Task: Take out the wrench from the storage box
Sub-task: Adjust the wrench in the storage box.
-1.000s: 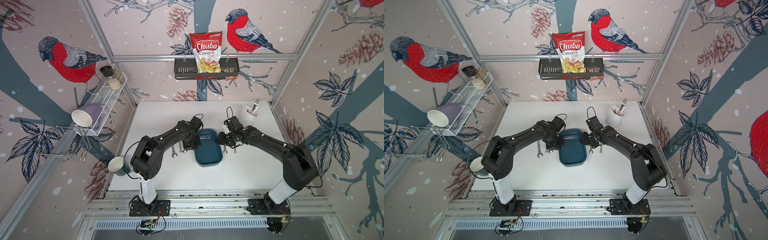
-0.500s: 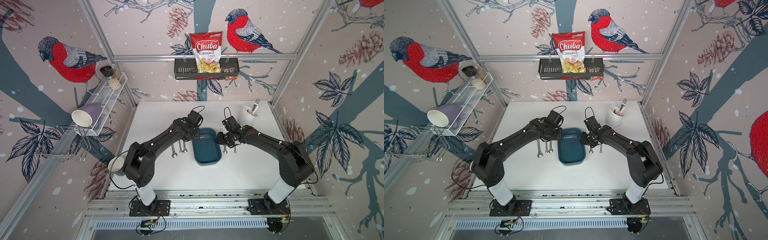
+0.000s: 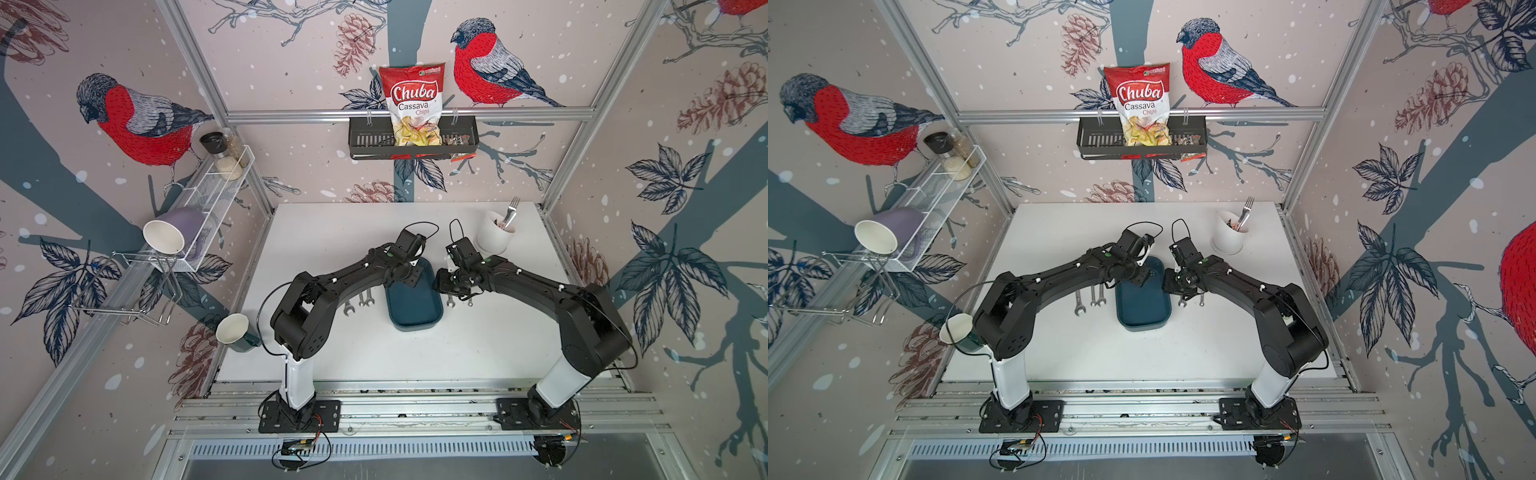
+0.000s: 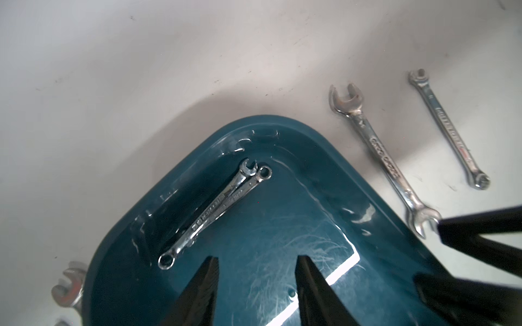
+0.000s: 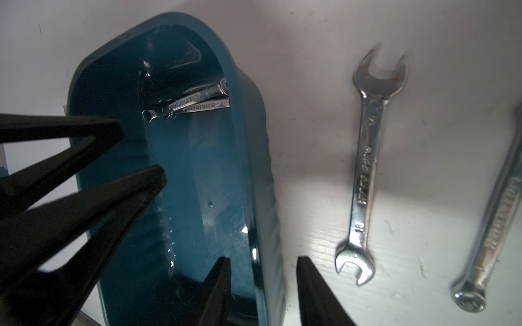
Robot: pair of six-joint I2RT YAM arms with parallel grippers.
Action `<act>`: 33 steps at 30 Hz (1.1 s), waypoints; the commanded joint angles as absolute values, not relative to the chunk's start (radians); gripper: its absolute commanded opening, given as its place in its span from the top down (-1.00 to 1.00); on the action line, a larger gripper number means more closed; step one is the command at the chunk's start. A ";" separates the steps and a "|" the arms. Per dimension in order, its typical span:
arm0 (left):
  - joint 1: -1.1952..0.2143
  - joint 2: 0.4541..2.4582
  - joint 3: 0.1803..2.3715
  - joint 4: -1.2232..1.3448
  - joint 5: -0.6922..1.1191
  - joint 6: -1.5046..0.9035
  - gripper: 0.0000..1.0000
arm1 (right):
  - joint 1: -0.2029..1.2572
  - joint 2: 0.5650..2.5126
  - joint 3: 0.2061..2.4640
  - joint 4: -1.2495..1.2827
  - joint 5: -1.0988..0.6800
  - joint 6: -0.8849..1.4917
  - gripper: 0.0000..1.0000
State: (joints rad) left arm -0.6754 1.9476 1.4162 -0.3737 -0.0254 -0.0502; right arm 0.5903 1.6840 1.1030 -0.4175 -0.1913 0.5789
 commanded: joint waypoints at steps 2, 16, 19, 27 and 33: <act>-0.664 1.985 1.424 -0.323 -0.035 0.000 -0.11 | 0.592 1.698 1.103 -0.393 -0.196 0.575 0.15; -0.656 2.080 1.439 -0.279 -0.060 0.045 -0.34 | 0.591 1.735 1.127 -0.384 -0.196 0.559 0.19; -0.655 2.096 1.449 -0.268 -0.054 0.053 -0.36 | 0.591 1.751 1.137 -0.385 -0.199 0.549 0.19; -0.649 2.126 1.467 -0.271 0.000 0.041 -0.36 | 0.582 1.779 1.155 -0.384 -0.205 0.538 0.21; -0.650 2.096 1.428 -0.287 0.103 -0.013 -0.27 | 0.572 1.781 1.154 -0.369 -0.210 0.546 0.21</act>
